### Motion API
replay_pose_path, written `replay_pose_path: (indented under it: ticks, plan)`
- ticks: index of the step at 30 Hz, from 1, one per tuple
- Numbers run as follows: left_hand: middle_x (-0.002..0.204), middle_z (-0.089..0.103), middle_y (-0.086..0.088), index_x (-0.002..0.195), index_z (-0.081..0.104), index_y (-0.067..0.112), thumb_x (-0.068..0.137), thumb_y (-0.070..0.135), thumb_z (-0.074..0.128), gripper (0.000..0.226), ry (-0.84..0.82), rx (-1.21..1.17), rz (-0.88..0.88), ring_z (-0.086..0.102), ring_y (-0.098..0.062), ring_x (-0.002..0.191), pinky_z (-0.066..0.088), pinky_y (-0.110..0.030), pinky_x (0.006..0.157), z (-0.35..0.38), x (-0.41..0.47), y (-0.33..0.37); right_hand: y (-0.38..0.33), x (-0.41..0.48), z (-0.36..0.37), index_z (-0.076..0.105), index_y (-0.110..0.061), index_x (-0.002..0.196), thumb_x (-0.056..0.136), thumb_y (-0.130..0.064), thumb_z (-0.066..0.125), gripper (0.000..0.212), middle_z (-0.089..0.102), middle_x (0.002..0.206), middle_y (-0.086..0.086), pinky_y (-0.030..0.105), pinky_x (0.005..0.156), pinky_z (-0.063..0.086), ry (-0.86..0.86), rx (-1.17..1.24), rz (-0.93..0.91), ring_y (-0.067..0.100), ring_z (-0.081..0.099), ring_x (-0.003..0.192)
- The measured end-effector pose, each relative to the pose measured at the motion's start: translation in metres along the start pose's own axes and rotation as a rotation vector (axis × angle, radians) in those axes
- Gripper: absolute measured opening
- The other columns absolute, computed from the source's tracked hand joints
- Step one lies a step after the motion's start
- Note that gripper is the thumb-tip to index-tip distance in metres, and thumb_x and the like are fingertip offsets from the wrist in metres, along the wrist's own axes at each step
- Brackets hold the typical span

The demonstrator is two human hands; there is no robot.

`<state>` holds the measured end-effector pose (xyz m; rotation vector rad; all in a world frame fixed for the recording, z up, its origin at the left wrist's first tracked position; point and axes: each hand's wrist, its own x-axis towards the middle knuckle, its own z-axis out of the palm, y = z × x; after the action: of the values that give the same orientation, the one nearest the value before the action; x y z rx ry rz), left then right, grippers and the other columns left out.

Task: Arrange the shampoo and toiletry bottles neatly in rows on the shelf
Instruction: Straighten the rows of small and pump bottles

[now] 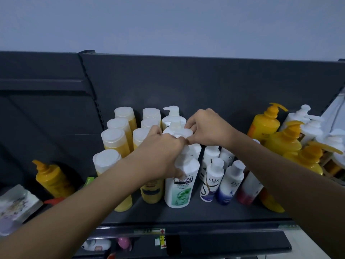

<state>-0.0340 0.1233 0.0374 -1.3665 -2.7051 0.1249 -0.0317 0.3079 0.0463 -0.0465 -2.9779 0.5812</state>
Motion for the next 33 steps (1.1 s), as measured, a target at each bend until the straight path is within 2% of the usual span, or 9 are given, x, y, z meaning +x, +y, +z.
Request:
replay_pose_path:
  ticks: [4,7,10,13,15,19,23,29,33]
  plan:
    - [0.103,0.07,0.014,0.128,0.061,0.032,0.065,0.076,0.075,0.078,-0.103,-0.29,-0.069,0.059,-0.011,0.104,0.044,-0.031,0.097,-0.03,0.0,-0.021,0.004,-0.001,-0.013,0.08,-0.021,0.093,0.07,-0.035,0.09,0.029,0.08,0.085,-0.004,0.038,0.085,0.061,-0.133,0.084,0.018,0.01,0.075,0.086]
    - [0.103,0.073,0.015,0.116,0.072,0.029,0.083,0.059,0.07,0.045,0.074,-0.488,-0.121,0.066,0.001,0.096,0.055,-0.023,0.087,-0.053,0.012,-0.053,0.007,0.008,-0.035,0.079,-0.025,0.103,0.078,-0.045,0.084,0.033,0.081,0.089,-0.008,0.03,0.09,0.06,-0.152,0.199,0.07,0.007,0.075,0.09]
    - [0.101,0.07,0.012,0.116,0.072,0.025,0.094,0.038,0.069,0.025,0.164,-0.453,-0.168,0.067,-0.004,0.095,0.051,-0.016,0.078,-0.048,0.042,-0.077,0.009,0.034,-0.045,0.079,-0.024,0.097,0.087,-0.041,0.076,0.019,0.079,0.083,0.001,0.036,0.084,0.064,0.002,0.323,0.097,0.02,0.077,0.084]
    - [0.104,0.071,0.01,0.123,0.071,0.021,0.089,0.026,0.077,0.035,0.01,-0.343,-0.115,0.068,-0.009,0.096,0.055,-0.024,0.083,-0.025,0.072,-0.084,0.009,0.07,-0.034,0.074,-0.021,0.116,0.09,-0.038,0.074,0.031,0.075,0.1,-0.006,0.031,0.084,0.06,0.065,0.206,0.092,0.016,0.073,0.08]
    - [0.104,0.07,0.009,0.124,0.069,0.022,0.083,0.028,0.082,0.044,-0.025,-0.291,-0.096,0.067,-0.012,0.094,0.057,-0.031,0.088,-0.015,0.086,-0.085,0.008,0.09,-0.022,0.072,-0.022,0.124,0.089,-0.035,0.076,0.038,0.072,0.113,-0.006,0.03,0.09,0.056,0.003,0.133,0.051,0.014,0.069,0.097]
    - [0.092,0.069,0.008,0.115,0.071,0.026,0.078,0.035,0.082,0.039,-0.026,-0.244,-0.072,0.064,-0.014,0.083,0.056,-0.034,0.074,-0.001,0.102,-0.085,0.014,0.115,0.002,0.077,-0.025,0.112,0.085,-0.019,0.076,0.028,0.063,0.085,-0.018,0.027,0.086,0.055,-0.041,0.051,-0.027,0.015,0.067,0.103]
    - [0.073,0.057,0.012,0.113,0.072,0.026,0.081,0.044,0.079,0.037,0.048,-0.263,-0.081,0.053,-0.005,0.066,0.037,-0.026,0.055,0.013,0.108,-0.084,0.025,0.123,0.012,0.081,-0.027,0.095,0.083,-0.016,0.076,0.017,0.071,0.08,-0.016,0.03,0.082,0.061,0.047,0.069,-0.064,0.01,0.071,0.088]
    - [0.065,0.06,0.009,0.082,0.072,0.028,0.078,0.046,0.081,0.02,0.084,-0.323,-0.053,0.05,-0.005,0.06,0.037,-0.028,0.056,0.011,0.117,-0.081,0.031,0.124,0.008,0.082,-0.021,0.092,0.083,-0.009,0.071,0.018,0.068,0.076,-0.015,0.021,0.067,0.052,0.091,-0.021,-0.118,0.011,0.07,0.083]
    - [0.079,0.072,0.006,0.105,0.08,0.026,0.076,0.047,0.081,0.036,0.094,-0.36,-0.052,0.062,-0.011,0.073,0.056,-0.036,0.07,0.013,0.121,-0.08,0.038,0.119,0.003,0.083,-0.02,0.09,0.084,-0.009,0.073,0.016,0.068,0.073,-0.017,0.021,0.067,0.054,0.107,-0.032,-0.091,0.009,0.07,0.083]
